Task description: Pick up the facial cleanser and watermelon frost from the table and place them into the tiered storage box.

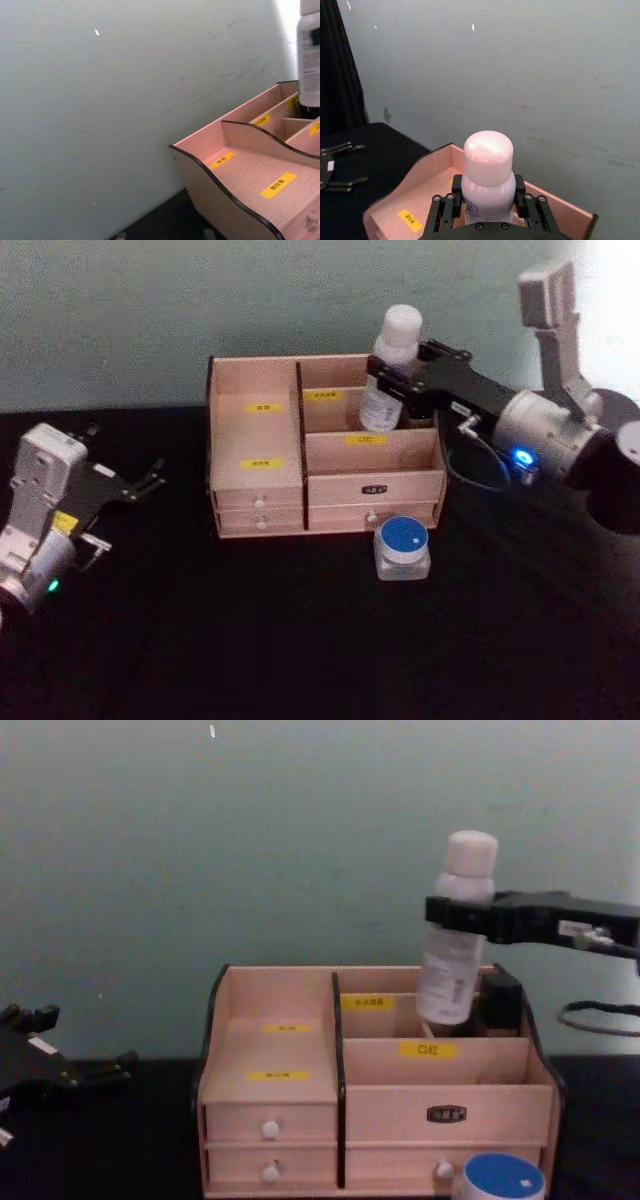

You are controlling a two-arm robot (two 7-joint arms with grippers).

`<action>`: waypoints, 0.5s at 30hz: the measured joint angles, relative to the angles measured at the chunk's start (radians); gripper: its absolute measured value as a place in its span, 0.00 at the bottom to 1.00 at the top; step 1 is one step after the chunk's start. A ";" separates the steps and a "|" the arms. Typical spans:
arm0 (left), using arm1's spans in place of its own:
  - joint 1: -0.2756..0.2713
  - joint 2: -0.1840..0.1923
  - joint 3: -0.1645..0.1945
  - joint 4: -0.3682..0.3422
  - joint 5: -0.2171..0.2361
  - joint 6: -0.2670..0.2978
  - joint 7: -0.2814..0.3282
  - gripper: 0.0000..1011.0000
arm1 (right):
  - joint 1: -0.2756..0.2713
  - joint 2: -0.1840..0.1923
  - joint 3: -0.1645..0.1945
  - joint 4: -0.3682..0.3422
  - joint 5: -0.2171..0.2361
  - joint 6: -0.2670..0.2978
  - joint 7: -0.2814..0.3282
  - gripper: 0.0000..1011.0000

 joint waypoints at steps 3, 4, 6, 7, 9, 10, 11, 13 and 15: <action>0.000 0.000 0.000 0.000 0.000 0.000 0.000 0.99 | 0.039 -0.023 -0.017 0.047 -0.011 -0.001 0.003 0.59; 0.000 0.000 0.000 0.000 0.000 0.000 0.000 0.99 | 0.047 -0.028 -0.021 0.057 -0.014 -0.002 0.003 0.59; 0.000 0.000 0.000 0.000 0.000 0.000 0.000 0.99 | 0.072 -0.045 -0.030 0.092 -0.021 -0.005 0.005 0.59; 0.000 0.000 0.000 0.000 0.000 0.000 0.000 0.99 | 0.086 -0.055 -0.036 0.115 -0.026 -0.009 0.006 0.59; 0.000 0.000 0.000 0.000 0.000 0.000 0.000 0.99 | 0.099 -0.064 -0.040 0.135 -0.030 -0.011 0.006 0.59; 0.000 0.000 0.000 0.000 0.000 0.000 0.000 0.99 | 0.105 -0.069 -0.042 0.145 -0.032 -0.012 0.007 0.59; 0.000 0.000 0.000 0.000 0.000 0.000 0.000 0.99 | 0.115 -0.079 -0.046 0.165 -0.035 -0.016 0.009 0.59; 0.000 0.000 0.000 0.000 0.000 0.000 0.000 0.99 | 0.130 -0.090 -0.050 0.189 -0.038 -0.018 0.012 0.59; 0.000 0.000 0.000 0.000 0.000 0.000 0.000 0.99 | 0.136 -0.096 -0.052 0.202 -0.041 -0.019 0.014 0.59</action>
